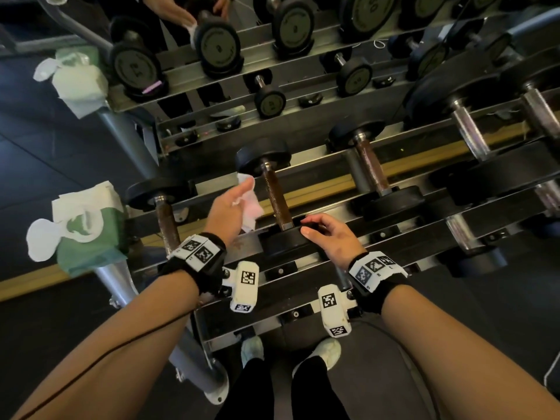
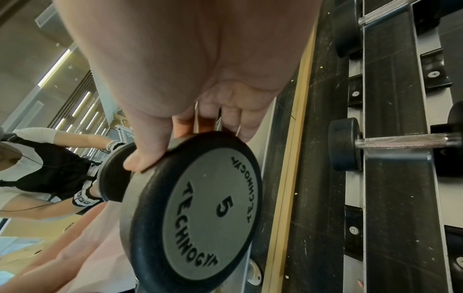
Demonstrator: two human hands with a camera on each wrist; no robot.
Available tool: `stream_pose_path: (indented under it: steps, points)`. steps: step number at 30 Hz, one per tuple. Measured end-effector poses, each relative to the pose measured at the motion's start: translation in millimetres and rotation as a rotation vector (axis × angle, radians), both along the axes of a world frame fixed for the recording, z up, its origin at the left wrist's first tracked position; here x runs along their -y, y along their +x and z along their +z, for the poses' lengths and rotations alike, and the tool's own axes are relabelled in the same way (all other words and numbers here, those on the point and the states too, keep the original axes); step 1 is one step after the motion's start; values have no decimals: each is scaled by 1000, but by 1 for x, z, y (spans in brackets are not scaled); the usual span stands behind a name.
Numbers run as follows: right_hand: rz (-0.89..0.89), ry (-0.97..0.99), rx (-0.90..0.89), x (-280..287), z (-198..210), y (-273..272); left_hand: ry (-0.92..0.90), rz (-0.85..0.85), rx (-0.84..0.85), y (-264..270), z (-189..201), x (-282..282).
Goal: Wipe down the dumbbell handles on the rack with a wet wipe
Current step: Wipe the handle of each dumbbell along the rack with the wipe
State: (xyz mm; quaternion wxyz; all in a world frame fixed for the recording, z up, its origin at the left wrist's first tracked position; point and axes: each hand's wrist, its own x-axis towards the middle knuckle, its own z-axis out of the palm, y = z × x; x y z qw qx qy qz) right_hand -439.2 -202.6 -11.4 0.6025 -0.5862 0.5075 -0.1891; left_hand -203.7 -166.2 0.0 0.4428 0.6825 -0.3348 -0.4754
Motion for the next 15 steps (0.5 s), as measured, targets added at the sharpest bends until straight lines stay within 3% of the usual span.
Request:
stream_pose_path:
  steps: [2, 5, 15]
  points:
    - [15, 4, -9, 1, 1, 0, 39, 87, -113, -2, 1, 11]
    - [11, 10, -18, 2, 3, 1, 103, 71, -198, -19, 0, 19]
    - [-8, 21, -64, -2, 14, 5, 204, -213, -22, -27, -4, -6]
